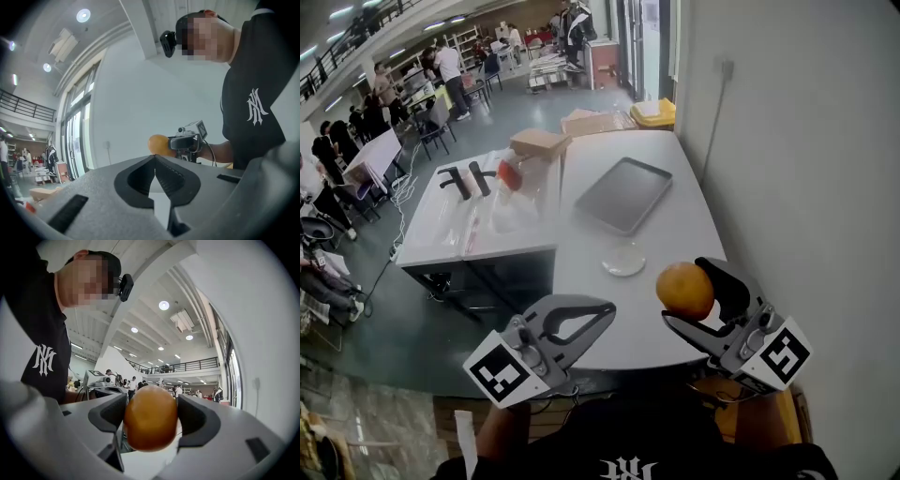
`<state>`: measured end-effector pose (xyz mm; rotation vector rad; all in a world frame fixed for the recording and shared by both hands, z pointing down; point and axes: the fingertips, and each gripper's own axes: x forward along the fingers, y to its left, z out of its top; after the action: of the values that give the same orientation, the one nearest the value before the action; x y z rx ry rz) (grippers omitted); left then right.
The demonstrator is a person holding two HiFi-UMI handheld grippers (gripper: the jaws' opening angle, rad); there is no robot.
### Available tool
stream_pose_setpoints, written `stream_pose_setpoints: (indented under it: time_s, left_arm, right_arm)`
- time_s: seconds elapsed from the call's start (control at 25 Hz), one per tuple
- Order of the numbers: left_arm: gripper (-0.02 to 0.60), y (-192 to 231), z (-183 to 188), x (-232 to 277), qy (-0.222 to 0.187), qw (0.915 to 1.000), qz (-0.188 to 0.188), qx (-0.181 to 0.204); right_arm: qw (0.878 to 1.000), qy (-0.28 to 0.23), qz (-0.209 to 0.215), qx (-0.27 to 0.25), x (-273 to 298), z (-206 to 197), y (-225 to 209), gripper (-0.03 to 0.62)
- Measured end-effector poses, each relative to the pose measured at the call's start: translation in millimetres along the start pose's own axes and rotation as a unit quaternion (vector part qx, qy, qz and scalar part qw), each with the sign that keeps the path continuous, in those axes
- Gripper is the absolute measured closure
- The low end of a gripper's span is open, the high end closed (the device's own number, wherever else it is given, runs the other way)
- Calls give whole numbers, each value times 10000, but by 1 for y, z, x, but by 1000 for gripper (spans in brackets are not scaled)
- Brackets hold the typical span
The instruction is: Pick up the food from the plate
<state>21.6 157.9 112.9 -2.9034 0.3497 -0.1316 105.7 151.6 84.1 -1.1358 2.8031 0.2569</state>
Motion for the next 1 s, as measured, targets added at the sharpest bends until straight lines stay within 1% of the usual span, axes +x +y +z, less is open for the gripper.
stream_pose_setpoints:
  time_s: [0.08,0.16,0.24,0.32,0.4,0.56,0.68,0.76,0.92,1.0]
  left_arm:
    - [575,-9,1,14,43,10000,-47,-49]
    - [575,-19,4,29,100,9999,-89,-11]
    - [575,-28,7,42,197,9998,-92,-1]
    - [576,-35,10,50,182,9997,-81,-102]
    - [575,-39,12,54,148,9997,-52,-211]
    - [575,-47,2,64,276,9989,25,-390]
    - [575,-57,-3,62,342,9975,115,-607]
    - [575,-58,-5,59,365,9971,176,-643]
    - [575,-58,-17,62,384,9963,297,-716]
    - [575,-59,-23,63,435,9955,325,-773]
  right_arm:
    - [9999,-59,-26,150,-18,-1,-7,255]
    - [9995,-70,2,307,-35,-2,-12,255]
    - [9993,-27,36,368,-49,-2,-16,255]
    - [9992,-37,99,389,-58,1,-19,255]
    - [9991,-45,203,378,-60,3,-19,255]
    - [9983,-73,390,418,-62,0,-18,255]
    - [9977,-2,479,485,-70,-9,-12,255]
    - [9970,11,592,508,-72,-11,-8,255]
    - [9938,-131,883,660,-62,-17,-9,255]
    - [9933,-36,972,627,-60,-26,-8,255]
